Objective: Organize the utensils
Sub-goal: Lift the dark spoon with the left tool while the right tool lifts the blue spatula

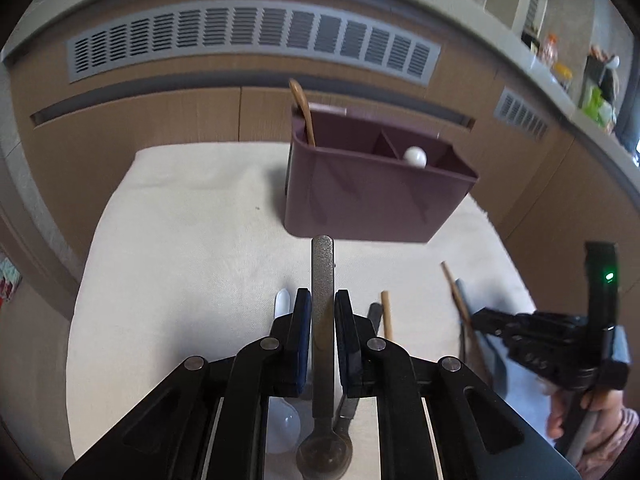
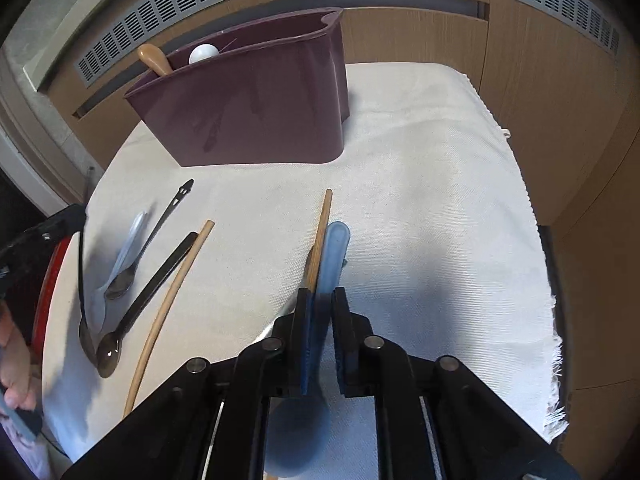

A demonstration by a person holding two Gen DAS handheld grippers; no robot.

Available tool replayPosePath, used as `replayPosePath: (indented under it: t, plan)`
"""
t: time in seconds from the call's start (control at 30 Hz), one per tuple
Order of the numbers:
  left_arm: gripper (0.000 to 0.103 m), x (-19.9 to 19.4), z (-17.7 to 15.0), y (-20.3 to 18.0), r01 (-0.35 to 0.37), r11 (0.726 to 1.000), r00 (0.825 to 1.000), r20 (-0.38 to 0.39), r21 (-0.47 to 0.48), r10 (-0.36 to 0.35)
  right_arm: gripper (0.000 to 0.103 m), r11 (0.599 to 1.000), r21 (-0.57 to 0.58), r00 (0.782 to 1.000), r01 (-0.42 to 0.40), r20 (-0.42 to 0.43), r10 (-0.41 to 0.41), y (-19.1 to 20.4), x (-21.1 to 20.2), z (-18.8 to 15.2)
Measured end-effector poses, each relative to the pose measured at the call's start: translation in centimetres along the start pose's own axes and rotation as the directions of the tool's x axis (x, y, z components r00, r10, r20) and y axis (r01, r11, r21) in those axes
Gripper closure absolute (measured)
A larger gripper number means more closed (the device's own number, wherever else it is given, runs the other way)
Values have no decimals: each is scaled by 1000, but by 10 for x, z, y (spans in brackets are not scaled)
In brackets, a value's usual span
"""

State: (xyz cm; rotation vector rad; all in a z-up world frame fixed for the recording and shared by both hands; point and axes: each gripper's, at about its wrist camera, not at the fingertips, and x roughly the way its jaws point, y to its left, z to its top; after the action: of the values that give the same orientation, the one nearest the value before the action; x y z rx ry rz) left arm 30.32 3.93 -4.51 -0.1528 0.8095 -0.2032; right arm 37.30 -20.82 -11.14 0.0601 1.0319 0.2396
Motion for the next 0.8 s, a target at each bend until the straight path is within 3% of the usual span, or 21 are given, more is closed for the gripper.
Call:
replayPosePath:
  t: [0.17,0.23,0.53,0.63,0.8]
  plan:
    - [91,-20,0,4,18,999,999,47,-32,-16,93,993,-98,998,58,8,-57,14,-2,-5]
    - [91,-27,-1,2,22,999,998,61,-37,-19,100,993,-111,999,40,19,-38,16,-9,-9]
    - [91,-66,-8,-12,49,999,991,124,-19,-46,100,987,-154,987,-33,151,57,23,-76,-25]
    - [91,-74,-10,-14,56,998,990,127,-17,-54,97,990,-143,993,0,120,17,17,-68,-26]
    - [91,-73,-11,-12,58,998,991,126,-19,-56,89,996,-63,998,-63,25,65,2,-38,-21]
